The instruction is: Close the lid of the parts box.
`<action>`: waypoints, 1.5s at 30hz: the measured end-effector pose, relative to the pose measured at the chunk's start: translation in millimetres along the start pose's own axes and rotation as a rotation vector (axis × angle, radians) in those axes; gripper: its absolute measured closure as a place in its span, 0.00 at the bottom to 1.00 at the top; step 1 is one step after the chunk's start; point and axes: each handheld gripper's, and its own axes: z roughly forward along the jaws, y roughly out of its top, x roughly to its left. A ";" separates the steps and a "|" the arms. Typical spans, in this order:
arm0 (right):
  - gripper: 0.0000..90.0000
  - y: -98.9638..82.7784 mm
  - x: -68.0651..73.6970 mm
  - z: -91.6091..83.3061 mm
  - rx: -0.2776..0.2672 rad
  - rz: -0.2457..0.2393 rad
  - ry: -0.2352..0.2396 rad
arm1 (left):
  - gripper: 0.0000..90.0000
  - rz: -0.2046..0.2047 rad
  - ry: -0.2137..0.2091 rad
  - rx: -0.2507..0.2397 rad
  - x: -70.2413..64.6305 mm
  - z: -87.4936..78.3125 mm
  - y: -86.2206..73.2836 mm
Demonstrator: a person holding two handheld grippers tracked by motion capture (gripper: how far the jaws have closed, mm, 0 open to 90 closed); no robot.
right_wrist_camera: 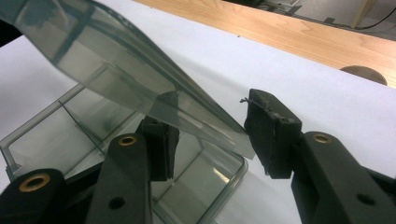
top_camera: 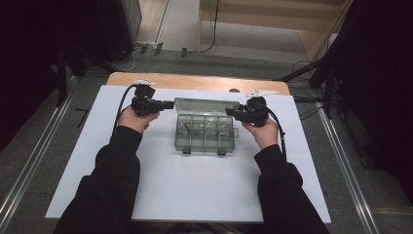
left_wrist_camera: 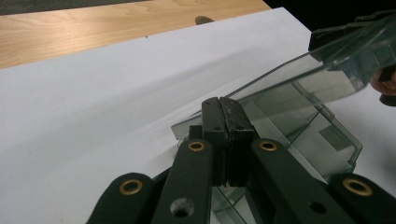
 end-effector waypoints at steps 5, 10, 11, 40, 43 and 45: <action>0.61 -0.3 -0.1 0.0 0.001 -0.005 -0.001 | 1.00 0.013 0.014 -0.003 -1.9 5.3 5.1; 0.61 -0.3 -0.2 0.1 0.002 -0.002 0.003 | 1.00 0.004 0.015 -0.004 0.8 8.6 6.5; 0.61 -0.3 -0.3 0.1 0.002 -0.001 0.002 | 1.00 0.005 0.014 -0.004 1.0 9.1 6.5; 0.94 -13.5 -13.5 -37.1 0.116 0.093 0.041 | 0.99 0.026 0.006 -0.013 -3.5 6.7 9.1; 1.00 -12.8 -15.1 -36.8 0.118 0.102 0.042 | 0.99 0.027 0.000 -0.010 -4.4 6.7 8.9; 1.00 -11.8 -15.6 -35.5 0.127 0.107 0.034 | 0.99 0.025 -0.007 -0.010 -4.9 6.6 8.6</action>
